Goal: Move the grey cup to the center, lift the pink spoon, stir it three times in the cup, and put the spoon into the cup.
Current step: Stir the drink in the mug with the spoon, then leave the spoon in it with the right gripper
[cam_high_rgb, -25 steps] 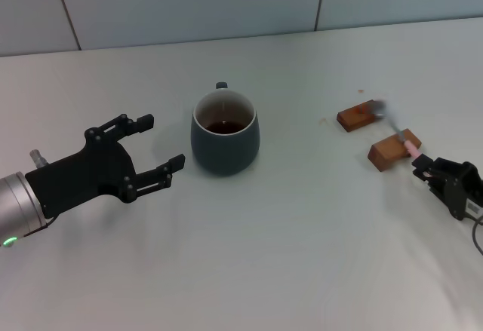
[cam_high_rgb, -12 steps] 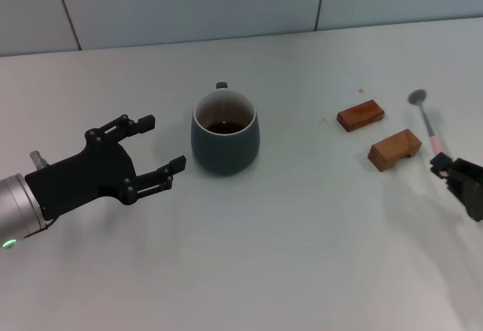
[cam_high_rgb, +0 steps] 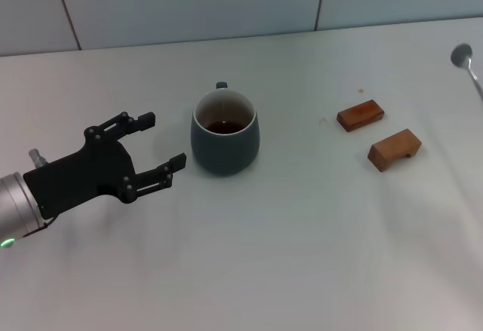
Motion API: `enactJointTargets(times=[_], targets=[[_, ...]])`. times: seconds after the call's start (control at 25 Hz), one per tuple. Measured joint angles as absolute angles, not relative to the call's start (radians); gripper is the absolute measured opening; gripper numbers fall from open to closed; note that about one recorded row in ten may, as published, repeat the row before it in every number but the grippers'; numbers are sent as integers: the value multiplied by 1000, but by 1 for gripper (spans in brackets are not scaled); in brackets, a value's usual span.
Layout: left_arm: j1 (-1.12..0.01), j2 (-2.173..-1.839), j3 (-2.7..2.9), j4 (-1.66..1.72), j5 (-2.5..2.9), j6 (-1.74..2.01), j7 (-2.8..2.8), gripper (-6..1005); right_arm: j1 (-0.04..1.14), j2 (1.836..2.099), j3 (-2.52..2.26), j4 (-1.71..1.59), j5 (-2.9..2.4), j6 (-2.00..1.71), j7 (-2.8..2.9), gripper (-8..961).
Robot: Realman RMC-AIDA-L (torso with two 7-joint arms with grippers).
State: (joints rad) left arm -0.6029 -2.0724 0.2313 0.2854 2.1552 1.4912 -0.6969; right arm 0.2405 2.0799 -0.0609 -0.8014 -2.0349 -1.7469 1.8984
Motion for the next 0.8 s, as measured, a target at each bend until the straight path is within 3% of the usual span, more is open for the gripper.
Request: enactJointTargets(times=[0.56, 0.72, 0.8], targets=[[-603, -2072, 230, 278, 2150, 1486, -698, 819, 273, 2090, -396, -1663, -2013, -2048, 2255, 126], [-603, -2072, 230, 278, 2149, 1486, -699, 819, 334, 2071, -496, -1830, -2013, -2105, 2422, 126], [-602, -2072, 231, 280, 2149, 1484, -705, 819, 391, 2049, -537, -1861, -2017, -2138, 2507, 125]])
